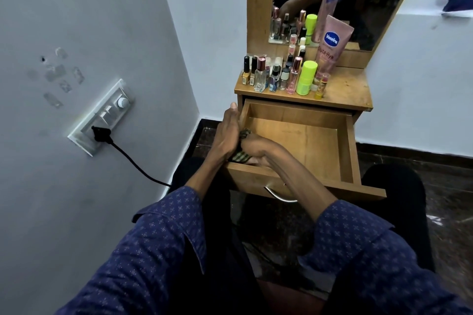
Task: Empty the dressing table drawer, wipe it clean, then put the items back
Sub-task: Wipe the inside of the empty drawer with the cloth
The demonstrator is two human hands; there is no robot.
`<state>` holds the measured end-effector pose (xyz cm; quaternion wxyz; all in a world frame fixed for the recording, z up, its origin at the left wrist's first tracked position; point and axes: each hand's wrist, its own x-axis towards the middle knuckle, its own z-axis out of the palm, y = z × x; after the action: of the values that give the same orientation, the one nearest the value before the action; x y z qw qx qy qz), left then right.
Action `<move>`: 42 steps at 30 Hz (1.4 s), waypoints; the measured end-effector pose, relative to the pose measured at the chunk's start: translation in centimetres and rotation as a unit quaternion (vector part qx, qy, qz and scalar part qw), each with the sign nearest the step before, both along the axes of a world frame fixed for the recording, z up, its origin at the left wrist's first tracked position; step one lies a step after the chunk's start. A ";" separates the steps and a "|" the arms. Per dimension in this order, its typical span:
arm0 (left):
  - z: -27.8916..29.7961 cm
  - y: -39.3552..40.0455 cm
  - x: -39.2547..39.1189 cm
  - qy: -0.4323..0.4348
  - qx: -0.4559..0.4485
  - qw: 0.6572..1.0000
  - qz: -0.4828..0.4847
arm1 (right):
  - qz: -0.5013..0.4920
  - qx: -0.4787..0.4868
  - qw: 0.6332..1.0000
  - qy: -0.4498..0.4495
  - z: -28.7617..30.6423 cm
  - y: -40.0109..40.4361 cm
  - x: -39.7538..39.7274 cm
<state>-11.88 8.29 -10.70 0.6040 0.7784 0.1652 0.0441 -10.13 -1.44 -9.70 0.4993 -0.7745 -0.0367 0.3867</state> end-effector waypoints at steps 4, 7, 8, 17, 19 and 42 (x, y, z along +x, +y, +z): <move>-0.1 0.2 0.2 -0.004 -0.014 1.000 0.010 | 0.011 0.018 1.000 -0.023 1.1 -0.2 0.1; -0.1 0.1 0.0 -0.002 -0.010 1.000 0.005 | 0.005 -0.009 1.000 -0.030 -0.1 0.3 0.1; 0.0 0.0 0.0 -0.002 -0.005 1.000 0.002 | 0.000 -0.021 0.999 -0.040 -0.6 0.4 -0.1; 0.0 0.7 0.0 -0.014 -0.069 0.996 0.046 | -0.019 -0.038 0.950 -0.310 -0.3 -0.4 -4.1; -0.2 1.2 0.1 -0.014 -0.104 0.992 0.070 | -0.001 -0.038 0.921 -0.387 -0.5 -0.4 -5.1; 0.4 0.5 -0.4 -0.018 -0.049 0.998 0.031 | 0.112 -0.060 0.910 -0.394 -2.0 -2.1 -0.4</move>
<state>-12.28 8.78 -10.28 0.6427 0.7415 0.1801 0.0684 -10.57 -3.57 -11.74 0.3503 -0.8832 -0.2936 0.1049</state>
